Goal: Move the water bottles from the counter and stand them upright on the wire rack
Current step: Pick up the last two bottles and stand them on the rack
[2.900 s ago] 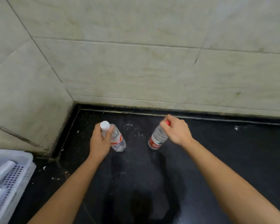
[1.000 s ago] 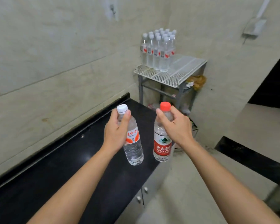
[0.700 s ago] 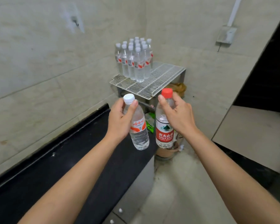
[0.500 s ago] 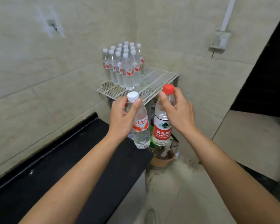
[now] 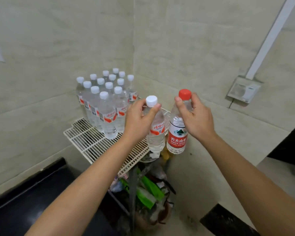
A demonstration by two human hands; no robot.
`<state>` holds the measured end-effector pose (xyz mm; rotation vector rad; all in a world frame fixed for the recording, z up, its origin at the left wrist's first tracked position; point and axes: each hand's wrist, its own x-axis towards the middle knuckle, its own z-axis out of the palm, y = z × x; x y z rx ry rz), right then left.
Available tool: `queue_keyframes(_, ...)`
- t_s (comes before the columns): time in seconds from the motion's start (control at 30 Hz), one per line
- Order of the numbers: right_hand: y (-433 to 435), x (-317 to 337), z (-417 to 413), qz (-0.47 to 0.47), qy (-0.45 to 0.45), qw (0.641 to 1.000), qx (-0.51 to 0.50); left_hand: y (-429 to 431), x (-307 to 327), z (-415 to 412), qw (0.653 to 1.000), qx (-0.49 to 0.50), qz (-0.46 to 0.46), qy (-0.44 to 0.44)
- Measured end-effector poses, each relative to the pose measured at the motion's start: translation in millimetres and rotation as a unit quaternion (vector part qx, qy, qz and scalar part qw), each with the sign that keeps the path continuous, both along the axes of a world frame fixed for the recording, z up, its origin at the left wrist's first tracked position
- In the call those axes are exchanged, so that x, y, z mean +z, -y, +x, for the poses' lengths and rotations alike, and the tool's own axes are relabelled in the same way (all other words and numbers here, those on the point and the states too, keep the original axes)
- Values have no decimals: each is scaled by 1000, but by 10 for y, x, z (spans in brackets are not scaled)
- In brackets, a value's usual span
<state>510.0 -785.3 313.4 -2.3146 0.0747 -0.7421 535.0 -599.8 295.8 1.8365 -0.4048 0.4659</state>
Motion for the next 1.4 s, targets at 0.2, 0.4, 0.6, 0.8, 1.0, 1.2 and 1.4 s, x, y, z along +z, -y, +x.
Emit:
queue_keyframes(0.2,409,-37,1040,19,5,998,66,241,-3,894,995,43,83,-35)
queue_keyframes(0.4,500,-199,2043,82,-33,975,203,350,1,1412,980,155,97,-80)
queue_keyframes(0.6,346,-363,2840,97,-82,934,334,399,199,1737,928,287,210,-113)
queue_keyframes(0.8,78,-482,3161,101,-113,891,428,290,281,2001,879,345,284,-163)
queue_keyframes(1.0,-75,-558,3204,104,-105,880,451,146,250,2080,844,352,366,-174)
queue_keyframes(1.2,61,-691,3334,-28,-210,827,521,20,145,2018,848,362,363,-133)
queue_keyframes(1.4,16,-719,3345,-37,-175,839,514,-50,99,1995,849,366,363,-120)
